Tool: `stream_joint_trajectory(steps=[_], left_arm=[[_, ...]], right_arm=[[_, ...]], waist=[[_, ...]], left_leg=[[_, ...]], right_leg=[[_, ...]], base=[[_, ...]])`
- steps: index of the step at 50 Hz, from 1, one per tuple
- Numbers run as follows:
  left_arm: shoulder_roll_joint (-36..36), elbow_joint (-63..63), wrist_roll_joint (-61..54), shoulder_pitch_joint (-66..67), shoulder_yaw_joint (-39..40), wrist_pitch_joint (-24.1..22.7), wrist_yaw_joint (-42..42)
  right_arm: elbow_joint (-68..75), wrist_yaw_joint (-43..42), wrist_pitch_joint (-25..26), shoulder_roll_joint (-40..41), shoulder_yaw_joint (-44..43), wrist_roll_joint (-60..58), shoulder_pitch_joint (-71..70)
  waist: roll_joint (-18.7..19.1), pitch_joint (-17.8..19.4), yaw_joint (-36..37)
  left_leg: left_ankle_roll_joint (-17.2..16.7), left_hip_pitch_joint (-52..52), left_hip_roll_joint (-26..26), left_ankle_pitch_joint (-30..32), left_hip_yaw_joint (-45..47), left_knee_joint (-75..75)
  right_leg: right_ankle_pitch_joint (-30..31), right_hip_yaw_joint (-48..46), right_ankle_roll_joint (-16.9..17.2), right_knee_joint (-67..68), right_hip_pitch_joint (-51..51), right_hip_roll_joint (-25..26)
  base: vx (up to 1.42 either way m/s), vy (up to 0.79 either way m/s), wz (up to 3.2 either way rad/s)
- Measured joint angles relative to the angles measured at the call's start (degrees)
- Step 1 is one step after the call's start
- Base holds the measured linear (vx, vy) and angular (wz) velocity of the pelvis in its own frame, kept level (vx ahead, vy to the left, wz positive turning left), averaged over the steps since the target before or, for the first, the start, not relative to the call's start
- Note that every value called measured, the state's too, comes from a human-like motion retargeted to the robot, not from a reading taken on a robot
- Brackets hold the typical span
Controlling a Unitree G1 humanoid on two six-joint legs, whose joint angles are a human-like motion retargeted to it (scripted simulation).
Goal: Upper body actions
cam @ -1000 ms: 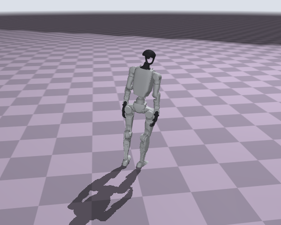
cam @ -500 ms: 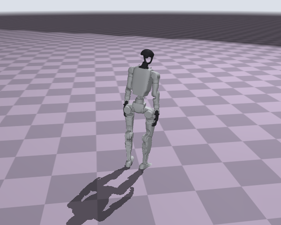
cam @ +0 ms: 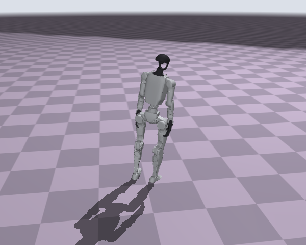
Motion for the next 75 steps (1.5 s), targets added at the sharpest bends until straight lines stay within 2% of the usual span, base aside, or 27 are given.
stream_joint_trajectory(steps=[5, 9, 12, 16, 20, 24, 33, 38, 46, 49, 53, 59, 65, 69, 75], left_arm=[[-1.3, -2.4, -0.6, -1.1, -1.5, -1.4, 1.6], [-1.8, -4.4, 0.1, 0.2, -1.9, -3.2, 1.9], [-2.0, -3.7, 1.2, 2.2, -2.0, -4.1, 2.1], [-1.0, -0.3, 2.8, 2.6, -1.2, -1.9, 1.4], [0.8, 1.7, 2.8, 2.1, -0.5, 0.4, 0.3], [1.5, 2.2, 1.2, 2.4, 2.0, 2.4, -1.3], [2.5, 1.1, -1.5, 1.5, 4.6, 2.7, -3.9], [2.7, 0.7, 0.3, 1.2, 4.5, 2.3, -4.4], [2.7, 1.4, 1.7, 1.8, 5.6, 2.0, -6.4], [2.9, 1.9, 1.8, 2.1, 5.9, 2.1, -6.4], [3.4, 2.7, 2.0, 2.4, 6.7, 2.6, -6.7], [3.9, 3.3, 2.0, 2.5, 8.2, 3.4, -6.6], [4.2, 2.6, 0.7, 2.6, 8.7, 3.2, -5.8], [4.4, 2.3, 1.0, 2.0, 8.9, 3.2, -5.5], [3.9, 2.1, 1.2, 1.3, 8.9, 2.8, -5.1]], right_arm=[[2.8, 0.5, 2.6, -2.7, -2.2, -1.8, 0.2], [6.1, -0.5, 4.6, -4.8, -2.3, -4.0, -0.2], [7.5, -2.2, 6.3, -5.7, -3.0, -6.4, 0.1], [5.9, -4.7, 6.2, -4.2, -4.9, -4.9, 1.9], [4.1, -3.7, 3.2, -2.6, -7.4, -0.3, 4.2], [3.1, -3.8, 3.8, -0.3, -11.6, 2.1, 6.4], [4.1, 1.9, 6.8, -2.3, -15.9, 2.4, 4.8], [5.0, 3.3, 7.2, -6.1, -20.6, -2.8, 1.4], [-0.7, 14.0, 6.7, -16.6, -28.4, -16.4, -4.5], [-7.1, 16.2, 6.5, -19.4, -32.3, -13.1, -6.7], [-19.4, 16.6, 7.0, -20.5, -36.6, 0.6, -10.3], [-40.9, 6.5, 7.5, -22.8, -35.4, 20.1, -14.4], [-62.2, -3.8, 6.8, -25.6, -33.3, 26.3, -17.6], [-73.8, -17.7, 4.8, -26.8, -31.9, 27.8, -20.5], [-85.8, -43.5, -3.6, -30.2, -31.8, 25.0, -24.0]], waist=[[-0.9, 0.4, 1.0], [-0.3, 1.2, 3.1], [1.6, -0.2, 1.6], [2.5, -1.4, -1.2], [1.7, -1.4, 0.1], [1.6, -3.5, 1.7], [-0.1, -3.6, 2.7], [-0.9, -4.3, 3.0], [-1.8, -5.0, 2.5], [-2.1, -5.3, 2.3], [-2.2, -5.5, 1.7], [-2.2, -6.3, 1.0], [-2.3, -7.2, 0.9], [-2.2, -7.3, 0.4], [-2.0, -7.7, 0.3]], left_leg=[[-0.6, -4.8, -1.8, 2.0, -4.7, 6.8], [0.0, -1.8, -0.4, 0.9, -0.6, 1.7], [0.5, 0.1, 0.5, 1.2, 0.7, -1.8], [1.0, 0.3, 0.6, 1.7, 0.8, -4.0], [1.6, 2.4, -0.3, 1.9, 1.2, -6.3], [2.2, 2.7, -0.9, 1.7, 1.0, -7.5], [2.8, 3.9, -1.8, 1.0, 0.2, -7.7], [3.1, 4.3, -2.0, 0.7, 0.0, -7.9], [3.3, 5.3, -1.9, 0.1, 0.3, -8.2], [3.3, 5.5, -1.9, 0.0, 0.5, -8.3], [3.2, 5.6, -1.7, -0.1, 1.0, -8.3], [3.1, 5.5, -1.5, -0.2, 1.1, -8.4], [2.9, 5.0, -1.4, -0.2, 1.0, -8.4], [2.9, 4.6, -1.3, 0.0, 1.0, -8.4], [2.8, 4.0, -1.2, 0.2, 0.5, -8.4]], right_leg=[[0.2, -1.9, 0.1, -0.9, 0.2, -2.1], [0.0, -2.6, 0.2, -1.0, 0.8, -1.1], [-0.6, -3.4, 0.5, -1.2, 1.3, 0.3], [-1.7, -4.6, 1.0, -0.8, 1.2, 0.4], [-2.2, -4.7, 1.2, -0.8, 2.1, 0.2], [-2.4, -4.6, 1.7, -0.9, 1.7, 0.0], [-3.0, -5.2, 2.0, -0.8, 2.6, -0.3], [-3.2, -5.5, 2.1, -1.0, 2.9, -0.3], [-3.4, -4.9, 2.2, -0.9, 3.2, 0.1], [-3.3, -4.6, 2.1, -0.9, 3.2, 0.2], [-3.3, -4.3, 2.1, -1.0, 3.2, 0.5], [-3.2, -4.1, 1.9, -1.3, 3.1, 0.8], [-3.3, -4.3, 1.8, -1.5, 2.8, 0.8], [-3.4, -4.4, 1.7, -1.5, 2.7, 1.0], [-3.6, -5.0, 1.6, -1.7, 2.5, 1.1]], base=[[-0.02, 0.01, 0.42], [-0.02, 0.05, -0.27], [0.15, 0.08, -0.06], [0.04, 0.09, 0.19], [0.00, 0.06, -0.10], [0.06, 0.04, -0.03], [-0.01, 0.03, 0.02], [0.00, 0.00, 0.00], [0.00, 0.00, 0.00], [0.00, 0.00, 0.00], [0.00, 0.00, 0.00], [0.00, 0.00, 0.00], [0.00, 0.00, 0.00], [0.00, 0.00, 0.00], [0.00, 0.00, 0.00]])
